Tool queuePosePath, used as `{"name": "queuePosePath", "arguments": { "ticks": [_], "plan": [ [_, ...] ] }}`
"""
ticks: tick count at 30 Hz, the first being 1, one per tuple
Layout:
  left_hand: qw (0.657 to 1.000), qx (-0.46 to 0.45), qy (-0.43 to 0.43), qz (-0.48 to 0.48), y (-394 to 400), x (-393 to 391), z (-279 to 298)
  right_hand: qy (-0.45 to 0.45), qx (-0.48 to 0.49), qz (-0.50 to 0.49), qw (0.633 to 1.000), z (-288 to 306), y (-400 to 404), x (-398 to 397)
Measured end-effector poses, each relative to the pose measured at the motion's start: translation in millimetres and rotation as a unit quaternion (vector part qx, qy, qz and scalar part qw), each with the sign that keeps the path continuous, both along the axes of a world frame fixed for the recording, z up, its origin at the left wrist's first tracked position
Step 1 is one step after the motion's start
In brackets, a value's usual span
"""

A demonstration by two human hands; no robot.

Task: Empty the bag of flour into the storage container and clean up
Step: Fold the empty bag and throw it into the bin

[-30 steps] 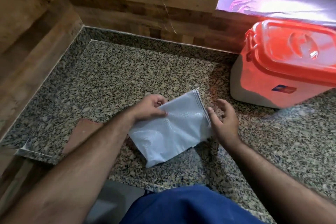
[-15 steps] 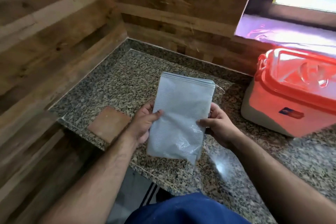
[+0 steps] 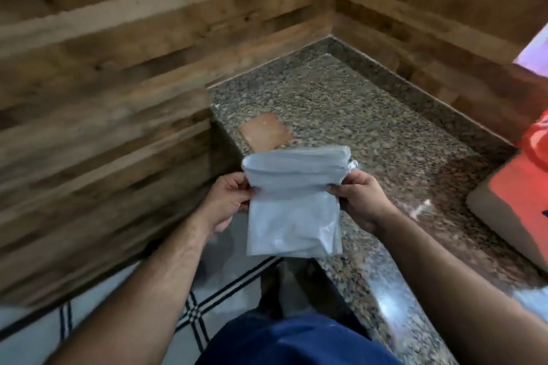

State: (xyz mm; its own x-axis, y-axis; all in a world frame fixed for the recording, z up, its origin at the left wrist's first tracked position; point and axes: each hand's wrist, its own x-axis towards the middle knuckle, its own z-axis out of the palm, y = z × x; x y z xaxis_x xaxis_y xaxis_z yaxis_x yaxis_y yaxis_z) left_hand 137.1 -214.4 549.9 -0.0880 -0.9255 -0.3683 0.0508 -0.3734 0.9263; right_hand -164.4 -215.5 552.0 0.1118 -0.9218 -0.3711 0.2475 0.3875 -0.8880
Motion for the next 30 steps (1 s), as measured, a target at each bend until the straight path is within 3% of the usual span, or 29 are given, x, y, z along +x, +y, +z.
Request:
{"name": "queuePosePath", "arguments": {
  "ticks": [7, 11, 13, 18, 21, 24, 30],
  "plan": [
    [0.988, -0.017, -0.03, 0.154, 86.5, 85.6, 4.3, -0.091, 0.118, 0.146, 0.978, 6.7, 7.2, 94.1],
    [0.968, -0.016, -0.04, 0.246, 121.5, 127.0, 9.9, 0.014, 0.146, 0.349, 0.926, 8.6, 24.2, 163.9],
    [0.953, 0.001, -0.038, 0.302, 137.6, 148.2, 9.8, 0.052, 0.115, 0.416, 0.9, 11.8, 33.4, 201.4],
    [0.915, 0.056, 0.053, 0.396, 176.9, 204.9, 14.4, 0.067, 0.137, 0.356, 0.922, -3.9, 46.2, 287.8],
    [0.917, 0.141, 0.1, 0.359, 205.8, 249.2, 14.1, 0.066, 0.166, 0.288, 0.941, -19.7, 56.2, 340.9],
    [0.94, 0.199, 0.071, 0.269, 234.8, 297.6, -2.2, 0.059, 0.192, 0.213, 0.956, -30.5, 72.3, 393.0],
    [0.929, 0.18, 0.064, 0.317, 245.5, 337.5, -33.1, 0.04, 0.229, 0.118, 0.965, -62.6, 116.7, 491.5]
  ]
}}
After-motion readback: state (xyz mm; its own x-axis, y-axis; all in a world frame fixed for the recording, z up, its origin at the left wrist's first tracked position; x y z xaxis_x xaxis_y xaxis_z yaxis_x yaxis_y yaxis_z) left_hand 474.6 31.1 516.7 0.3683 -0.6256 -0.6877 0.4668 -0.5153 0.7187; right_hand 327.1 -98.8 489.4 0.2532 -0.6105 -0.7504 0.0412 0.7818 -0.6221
